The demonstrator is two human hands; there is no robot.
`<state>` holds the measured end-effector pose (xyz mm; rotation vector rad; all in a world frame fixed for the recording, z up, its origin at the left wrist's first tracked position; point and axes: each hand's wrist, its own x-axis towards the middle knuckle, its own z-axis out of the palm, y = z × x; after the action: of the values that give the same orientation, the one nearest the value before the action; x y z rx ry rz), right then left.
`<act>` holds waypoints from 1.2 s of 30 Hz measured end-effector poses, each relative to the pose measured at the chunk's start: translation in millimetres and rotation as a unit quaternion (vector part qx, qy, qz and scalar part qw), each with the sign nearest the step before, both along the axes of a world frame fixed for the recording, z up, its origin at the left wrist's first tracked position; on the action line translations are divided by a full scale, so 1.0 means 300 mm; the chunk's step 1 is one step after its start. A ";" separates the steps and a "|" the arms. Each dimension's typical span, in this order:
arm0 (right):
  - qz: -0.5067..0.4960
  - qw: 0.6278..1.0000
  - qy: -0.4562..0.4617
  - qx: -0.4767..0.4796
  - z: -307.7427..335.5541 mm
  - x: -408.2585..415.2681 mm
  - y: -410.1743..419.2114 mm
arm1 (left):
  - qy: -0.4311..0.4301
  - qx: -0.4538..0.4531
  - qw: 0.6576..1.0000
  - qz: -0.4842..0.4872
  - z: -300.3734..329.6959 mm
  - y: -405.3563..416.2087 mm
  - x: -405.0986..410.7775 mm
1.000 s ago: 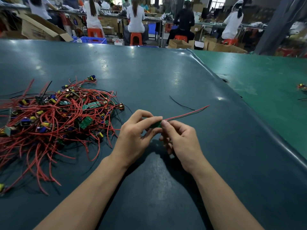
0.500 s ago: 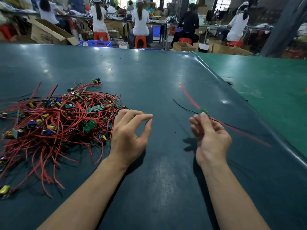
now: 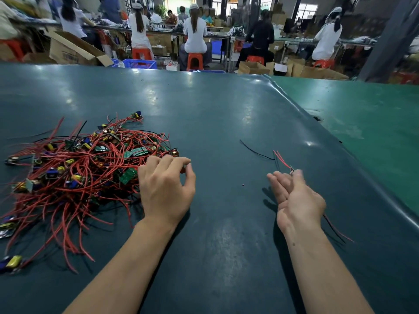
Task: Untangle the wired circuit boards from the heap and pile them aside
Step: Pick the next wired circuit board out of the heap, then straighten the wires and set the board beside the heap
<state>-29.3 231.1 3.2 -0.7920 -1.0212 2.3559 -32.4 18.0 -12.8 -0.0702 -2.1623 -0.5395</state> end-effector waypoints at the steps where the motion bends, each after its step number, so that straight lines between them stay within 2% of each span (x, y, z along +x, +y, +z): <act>1: -0.010 1.000 -0.007 -0.001 -0.001 -0.003 0.003 | -0.001 0.013 1.000 0.023 0.004 -0.010 0.000; 4: -0.032 0.999 -0.020 -0.016 -0.003 -0.008 0.016 | -0.007 0.082 0.994 0.078 0.024 -0.021 0.008; 7: -0.009 1.000 -0.019 0.000 0.002 -0.003 0.007 | -0.031 0.123 0.988 0.089 0.030 -0.029 0.014; 9: 0.037 0.997 -0.018 0.070 0.002 0.000 -0.015 | -0.065 0.147 0.982 0.098 0.031 -0.039 0.011; 11: 0.084 0.979 -0.023 0.185 -0.013 -0.004 -0.045 | -0.110 0.127 0.977 0.135 0.029 -0.051 0.008; 14: 0.135 0.924 -0.036 0.356 -0.045 -0.009 -0.084 | -0.189 0.065 0.963 0.183 0.022 -0.070 0.004; 17: 0.154 0.855 -0.070 0.490 -0.064 -0.019 -0.101 | -0.197 0.045 0.964 0.175 0.020 -0.086 0.001; 20: 0.163 0.805 -0.116 0.559 -0.061 -0.031 -0.105 | -0.108 0.076 0.985 0.113 0.027 -0.084 0.007; 23: 0.189 0.752 -0.155 0.612 -0.055 -0.048 -0.103 | -0.005 0.052 0.997 0.053 0.033 -0.056 0.018; 26: 0.264 0.677 -0.167 0.666 -0.040 -0.067 -0.096 | 0.076 0.028 0.997 -0.017 0.027 -0.018 0.024; 32: 0.398 0.546 0.035 0.737 0.015 -0.152 -0.234 | 0.126 0.043 0.973 -0.190 0.020 0.010 0.032; 34: 0.435 0.545 0.107 0.709 0.034 -0.169 -0.306 | 0.132 0.062 0.960 -0.238 0.017 0.011 0.044; 36: 0.434 0.561 0.180 0.682 0.044 -0.178 -0.352 | 0.132 0.067 0.951 -0.270 0.014 0.012 0.054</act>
<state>-82.7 125.5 16.4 0.9532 -2.7141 1.1679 -16.1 21.7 -8.6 -0.6389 -1.8271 -0.9278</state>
